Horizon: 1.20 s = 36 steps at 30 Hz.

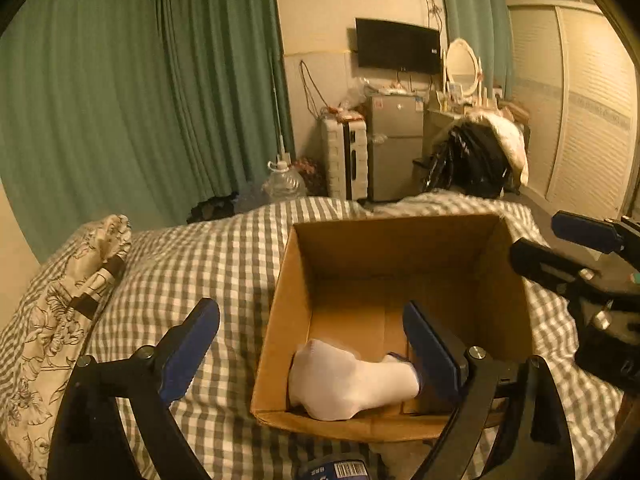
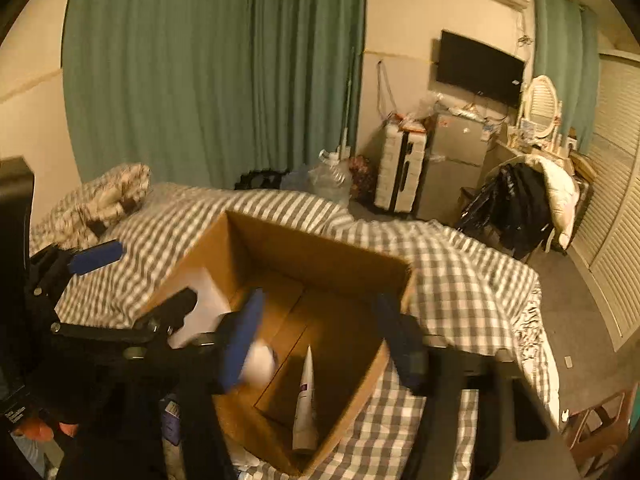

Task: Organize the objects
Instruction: 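Carry sock and tube into the cardboard box and open both grippers, then grasp the white lace cloth with the left gripper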

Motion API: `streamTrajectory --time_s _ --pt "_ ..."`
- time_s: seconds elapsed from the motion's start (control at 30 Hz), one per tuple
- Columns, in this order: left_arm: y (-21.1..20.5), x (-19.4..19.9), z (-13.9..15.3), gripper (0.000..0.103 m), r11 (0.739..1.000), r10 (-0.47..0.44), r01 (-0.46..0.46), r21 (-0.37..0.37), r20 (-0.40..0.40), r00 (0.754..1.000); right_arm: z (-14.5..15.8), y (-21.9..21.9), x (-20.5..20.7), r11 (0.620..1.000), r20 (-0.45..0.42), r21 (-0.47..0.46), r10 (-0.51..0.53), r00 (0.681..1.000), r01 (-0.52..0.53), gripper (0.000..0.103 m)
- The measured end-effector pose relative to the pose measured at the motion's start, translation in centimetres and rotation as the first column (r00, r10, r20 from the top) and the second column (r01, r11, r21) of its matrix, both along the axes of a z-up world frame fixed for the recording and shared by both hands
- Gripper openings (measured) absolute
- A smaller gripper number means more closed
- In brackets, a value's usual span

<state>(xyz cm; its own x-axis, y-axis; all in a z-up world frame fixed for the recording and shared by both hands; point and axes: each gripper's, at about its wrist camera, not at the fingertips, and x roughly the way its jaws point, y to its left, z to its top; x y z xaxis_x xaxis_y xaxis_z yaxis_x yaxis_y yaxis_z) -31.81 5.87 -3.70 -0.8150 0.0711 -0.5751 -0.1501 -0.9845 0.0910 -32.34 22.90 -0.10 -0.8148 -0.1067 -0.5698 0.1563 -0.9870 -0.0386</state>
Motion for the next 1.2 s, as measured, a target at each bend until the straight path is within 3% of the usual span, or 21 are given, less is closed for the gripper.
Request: streamTrajectory --time_s 0.37,0.63,0.8,1.03,1.2 --pt "-2.7 7.4 7.0 0.099 0.999 0.049 -0.047 0.027 -0.069 0.996 7.8 0.2 8.5 0.999 -0.117 0.043 -0.018 0.993 0.023 0.077" --pt "-3.8 13.8 8.7 0.1 0.998 0.061 -0.061 -0.003 -0.128 0.99 10.8 -0.3 15.4 0.999 -0.156 0.047 0.0 0.988 0.008 0.087" --pt "-4.1 16.8 5.7 0.1 0.997 0.076 -0.078 -0.011 -0.102 0.992 7.9 -1.1 18.4 0.998 -0.12 0.063 -0.003 0.993 0.011 0.088" --pt "-3.8 16.7 -2.4 0.1 0.993 0.115 -0.113 -0.043 0.062 0.991 -0.8 -1.2 18.3 0.999 0.041 0.046 -0.03 0.999 0.028 0.088" --pt "-2.6 16.2 -7.1 0.099 0.997 0.076 -0.069 -0.044 0.174 0.982 -5.0 -0.4 17.2 0.999 0.148 0.01 -0.052 0.988 0.051 0.088"
